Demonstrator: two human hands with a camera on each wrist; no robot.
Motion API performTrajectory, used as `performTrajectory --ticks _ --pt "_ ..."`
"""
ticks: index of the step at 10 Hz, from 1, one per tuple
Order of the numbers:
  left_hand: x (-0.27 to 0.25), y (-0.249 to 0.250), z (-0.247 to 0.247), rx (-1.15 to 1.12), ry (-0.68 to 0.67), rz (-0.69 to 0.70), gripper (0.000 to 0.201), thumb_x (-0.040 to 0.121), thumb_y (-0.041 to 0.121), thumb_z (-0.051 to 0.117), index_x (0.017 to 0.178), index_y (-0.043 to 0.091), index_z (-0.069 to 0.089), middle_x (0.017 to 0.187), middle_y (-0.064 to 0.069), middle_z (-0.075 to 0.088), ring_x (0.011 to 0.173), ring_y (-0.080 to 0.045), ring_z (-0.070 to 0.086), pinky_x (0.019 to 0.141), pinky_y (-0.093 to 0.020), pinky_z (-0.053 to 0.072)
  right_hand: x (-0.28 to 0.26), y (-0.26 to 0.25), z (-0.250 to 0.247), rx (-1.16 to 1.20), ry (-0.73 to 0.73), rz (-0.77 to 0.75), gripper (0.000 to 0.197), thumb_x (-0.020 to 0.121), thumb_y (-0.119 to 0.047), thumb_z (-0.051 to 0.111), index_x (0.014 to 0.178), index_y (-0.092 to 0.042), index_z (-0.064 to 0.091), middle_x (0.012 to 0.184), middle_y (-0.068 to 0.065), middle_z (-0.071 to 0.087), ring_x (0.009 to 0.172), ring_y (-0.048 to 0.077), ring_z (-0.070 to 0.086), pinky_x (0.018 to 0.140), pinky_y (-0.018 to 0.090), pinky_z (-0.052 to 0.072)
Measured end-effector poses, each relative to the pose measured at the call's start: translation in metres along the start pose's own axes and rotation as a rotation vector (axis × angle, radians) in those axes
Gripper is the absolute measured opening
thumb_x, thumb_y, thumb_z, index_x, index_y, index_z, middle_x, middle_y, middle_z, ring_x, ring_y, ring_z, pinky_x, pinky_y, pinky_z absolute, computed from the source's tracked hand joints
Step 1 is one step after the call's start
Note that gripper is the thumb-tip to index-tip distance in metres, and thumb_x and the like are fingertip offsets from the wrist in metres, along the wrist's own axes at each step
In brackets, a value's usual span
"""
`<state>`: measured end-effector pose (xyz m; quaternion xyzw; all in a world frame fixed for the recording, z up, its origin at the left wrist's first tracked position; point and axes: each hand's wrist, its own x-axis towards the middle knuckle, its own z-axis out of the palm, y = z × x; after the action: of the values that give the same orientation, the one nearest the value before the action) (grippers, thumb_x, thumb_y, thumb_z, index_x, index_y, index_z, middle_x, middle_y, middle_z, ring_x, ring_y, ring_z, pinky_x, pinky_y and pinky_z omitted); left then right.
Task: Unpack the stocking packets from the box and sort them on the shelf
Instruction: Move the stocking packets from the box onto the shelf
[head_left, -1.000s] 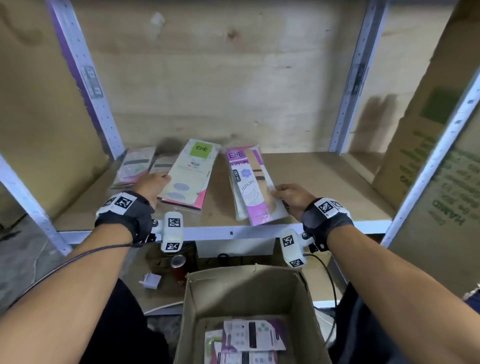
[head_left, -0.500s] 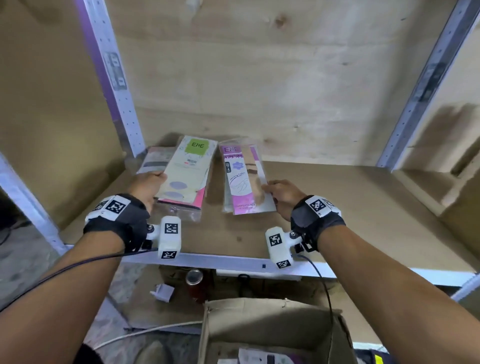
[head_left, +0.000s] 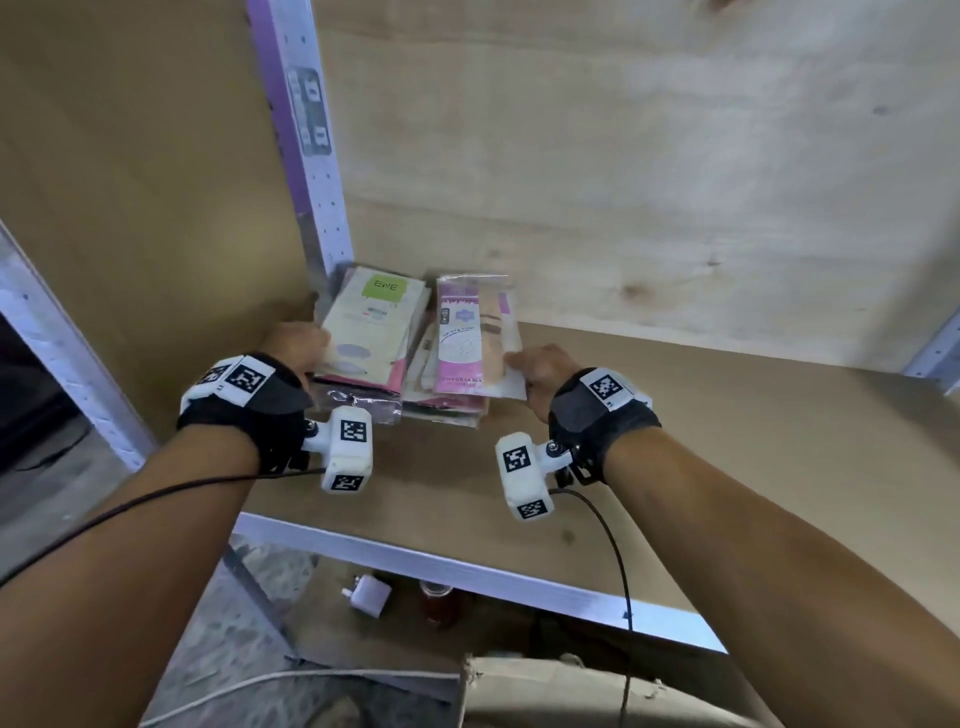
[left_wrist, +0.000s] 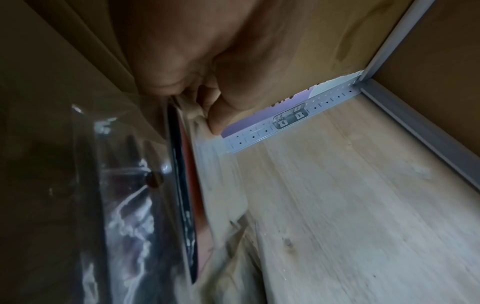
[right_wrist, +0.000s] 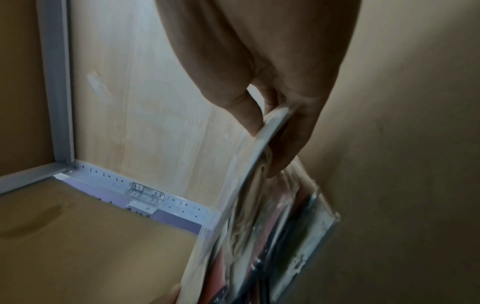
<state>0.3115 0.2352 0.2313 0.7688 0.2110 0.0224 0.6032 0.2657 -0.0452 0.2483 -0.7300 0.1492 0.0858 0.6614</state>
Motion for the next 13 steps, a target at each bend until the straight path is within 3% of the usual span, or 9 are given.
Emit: performTrajectory --ticks 2,3,4,5,6,8,9,11,13 --pt "0.012 0.003 0.010 0.085 0.070 0.026 0.036 0.096 0.008 0.055 0.129 -0.007 0.058 0.134 -0.023 0.060 0.124 -0.037 0.058 0.099 -0.040 0.048 0.012 -0.007 0.021 -0.349 0.005 -0.144 0.041 0.097 -0.020 0.057 0.131 0.002 0.053 0.132 0.021 0.059 0.120 0.036 0.058 0.104 0.042 0.046" --pt "0.011 0.004 0.017 0.064 0.102 0.056 0.034 0.090 0.019 0.063 0.118 -0.001 0.067 0.116 -0.014 0.069 0.098 -0.031 0.066 0.091 -0.041 0.053 0.021 -0.006 0.026 -0.178 0.054 -0.096 0.032 0.093 -0.016 0.063 0.112 0.010 0.063 0.108 0.024 0.068 0.094 0.033 0.066 0.094 0.048 0.054" --pt "0.011 0.003 0.015 0.099 0.017 0.064 0.041 0.090 0.026 0.068 0.121 -0.001 0.066 0.117 -0.011 0.070 0.100 -0.029 0.068 0.095 -0.039 0.054 0.023 -0.006 0.026 -0.254 0.031 -0.079 0.023 0.093 -0.022 0.064 0.095 0.001 0.062 0.079 0.015 0.060 0.077 0.027 0.056 0.074 0.036 0.049" --pt "0.001 0.005 0.008 0.228 -0.014 0.077 0.050 0.091 0.039 0.067 0.125 0.002 0.065 0.128 -0.011 0.065 0.110 -0.027 0.063 0.103 -0.037 0.047 0.013 -0.006 0.020 -0.295 0.018 -0.065 0.032 0.095 -0.028 0.063 0.104 0.003 0.065 0.072 0.011 0.055 0.075 0.026 0.053 0.072 0.036 0.046" --pt "-0.018 0.006 0.004 0.350 0.006 0.143 0.042 0.093 0.040 0.064 0.119 0.007 0.066 0.128 -0.014 0.063 0.101 -0.028 0.059 0.084 -0.029 0.040 -0.001 0.001 0.007 -0.242 -0.034 -0.093 0.037 0.097 -0.025 0.059 0.116 0.006 0.061 0.082 0.013 0.055 0.071 0.025 0.053 0.065 0.034 0.045" --pt "-0.084 0.011 -0.002 0.354 0.153 0.356 0.024 0.093 0.026 0.060 0.103 0.009 0.074 0.111 -0.013 0.072 0.101 -0.029 0.065 0.094 -0.033 0.049 -0.060 0.006 -0.026 -0.248 -0.195 -0.145 0.005 0.097 -0.007 0.055 0.093 -0.006 0.057 0.075 0.010 0.060 0.058 0.019 0.054 0.056 0.026 0.043" --pt "-0.131 0.008 0.005 0.243 0.071 0.419 0.014 0.091 0.027 0.066 0.093 0.018 0.076 0.097 -0.005 0.074 0.088 -0.021 0.066 0.076 -0.024 0.048 -0.098 0.014 -0.048 -0.312 -0.268 -0.159 0.004 0.098 -0.006 0.053 0.096 -0.006 0.056 0.076 0.010 0.061 0.060 0.020 0.057 0.052 0.024 0.045" --pt "-0.220 -0.014 0.036 0.094 -0.092 0.441 0.019 0.089 0.020 0.068 0.070 0.023 0.069 0.064 0.006 0.071 0.064 -0.011 0.064 0.068 -0.021 0.051 -0.173 0.060 -0.096 -0.368 -0.296 -0.129 0.010 0.099 -0.006 0.053 0.089 -0.005 0.053 0.078 0.011 0.062 0.060 0.019 0.057 0.048 0.021 0.046" --pt "-0.294 -0.066 0.066 0.166 -0.254 0.413 0.023 0.092 0.026 0.066 0.069 0.021 0.066 0.065 0.001 0.070 0.060 -0.017 0.061 0.063 -0.023 0.048 -0.232 0.110 -0.135 -0.409 -0.228 -0.107 0.019 0.098 -0.003 0.052 0.080 -0.007 0.055 0.076 0.012 0.063 0.061 0.021 0.059 0.050 0.021 0.050"
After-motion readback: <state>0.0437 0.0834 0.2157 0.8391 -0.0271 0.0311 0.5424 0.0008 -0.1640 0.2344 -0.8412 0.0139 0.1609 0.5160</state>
